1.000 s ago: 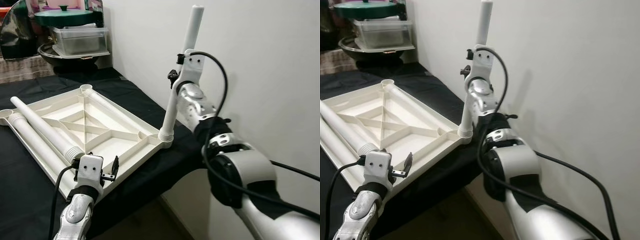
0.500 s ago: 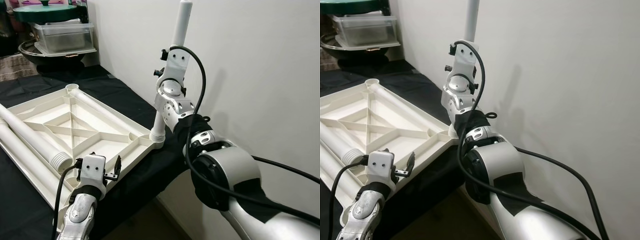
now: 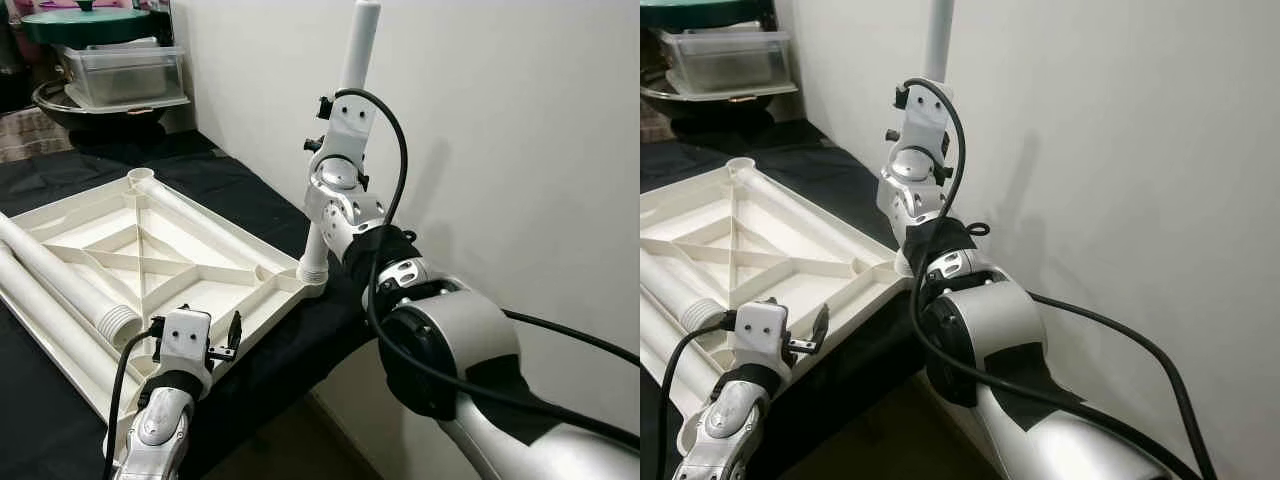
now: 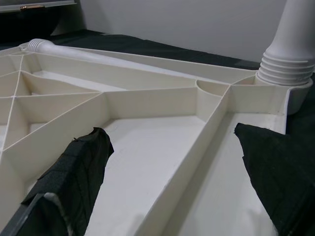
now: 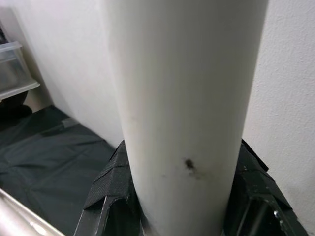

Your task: Building children table

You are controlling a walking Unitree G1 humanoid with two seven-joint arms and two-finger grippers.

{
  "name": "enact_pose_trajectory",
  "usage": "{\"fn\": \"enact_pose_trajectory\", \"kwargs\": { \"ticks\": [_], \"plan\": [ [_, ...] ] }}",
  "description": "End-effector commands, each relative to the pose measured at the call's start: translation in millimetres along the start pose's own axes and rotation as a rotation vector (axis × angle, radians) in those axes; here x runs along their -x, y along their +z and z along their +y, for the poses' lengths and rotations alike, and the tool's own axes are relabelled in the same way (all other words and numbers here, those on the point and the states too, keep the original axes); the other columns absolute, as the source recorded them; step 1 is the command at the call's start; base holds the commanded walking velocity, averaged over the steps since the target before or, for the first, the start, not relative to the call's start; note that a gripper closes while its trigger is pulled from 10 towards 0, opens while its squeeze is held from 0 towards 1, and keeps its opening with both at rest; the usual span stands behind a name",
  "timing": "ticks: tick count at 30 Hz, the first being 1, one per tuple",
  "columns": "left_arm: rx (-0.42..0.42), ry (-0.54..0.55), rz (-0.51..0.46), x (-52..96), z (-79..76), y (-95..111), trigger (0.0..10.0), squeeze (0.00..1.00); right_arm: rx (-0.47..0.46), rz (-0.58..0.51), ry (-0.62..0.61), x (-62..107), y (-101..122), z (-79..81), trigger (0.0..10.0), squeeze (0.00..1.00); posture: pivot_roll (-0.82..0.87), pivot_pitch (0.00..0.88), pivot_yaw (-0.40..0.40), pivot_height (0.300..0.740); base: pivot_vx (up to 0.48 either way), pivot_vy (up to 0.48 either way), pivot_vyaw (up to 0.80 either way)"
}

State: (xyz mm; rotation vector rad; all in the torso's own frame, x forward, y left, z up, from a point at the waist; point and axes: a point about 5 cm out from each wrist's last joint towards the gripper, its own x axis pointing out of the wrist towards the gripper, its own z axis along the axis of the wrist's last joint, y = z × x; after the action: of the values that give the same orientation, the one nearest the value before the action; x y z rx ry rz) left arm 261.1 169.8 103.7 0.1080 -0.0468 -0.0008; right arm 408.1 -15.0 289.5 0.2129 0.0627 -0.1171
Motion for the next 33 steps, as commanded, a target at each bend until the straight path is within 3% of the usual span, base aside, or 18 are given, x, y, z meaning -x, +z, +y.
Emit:
{"fn": "enact_pose_trajectory", "kwargs": {
  "ticks": [1,17,18,19,33],
  "plan": [
    [-0.005,-0.007,0.011,-0.1,-1.2,-4,10.0,0.00,-0.091,0.171,0.068,5.3,-31,9.8,10.0,0.00,0.04,0.000,-0.135,0.740,0.000,0.000,0.00],
    [-0.002,-0.012,0.013,-0.3,-3.5,-5,10.0,0.00,-0.099,0.169,0.104,6.3,-28,14.0,10.0,0.00,0.04,0.000,-0.136,0.740,0.000,0.000,0.00],
    [-0.002,-0.012,0.013,-0.1,-3.6,-5,10.0,0.00,-0.102,0.167,0.108,6.6,-27,14.9,10.0,0.95,0.03,0.000,-0.136,0.740,0.000,0.000,0.00],
    [-0.002,-0.013,0.015,0.2,-3.8,-6,10.0,0.00,-0.110,0.162,0.115,6.7,-25,15.6,10.0,1.00,0.03,0.000,-0.135,0.740,0.000,0.000,0.00],
    [0.001,-0.015,0.017,2.0,-4.2,-6,10.0,0.00,-0.097,0.105,0.179,3.8,-8,14.5,10.0,1.00,0.03,0.000,-0.129,0.740,0.000,0.000,0.00]
  ]
}}
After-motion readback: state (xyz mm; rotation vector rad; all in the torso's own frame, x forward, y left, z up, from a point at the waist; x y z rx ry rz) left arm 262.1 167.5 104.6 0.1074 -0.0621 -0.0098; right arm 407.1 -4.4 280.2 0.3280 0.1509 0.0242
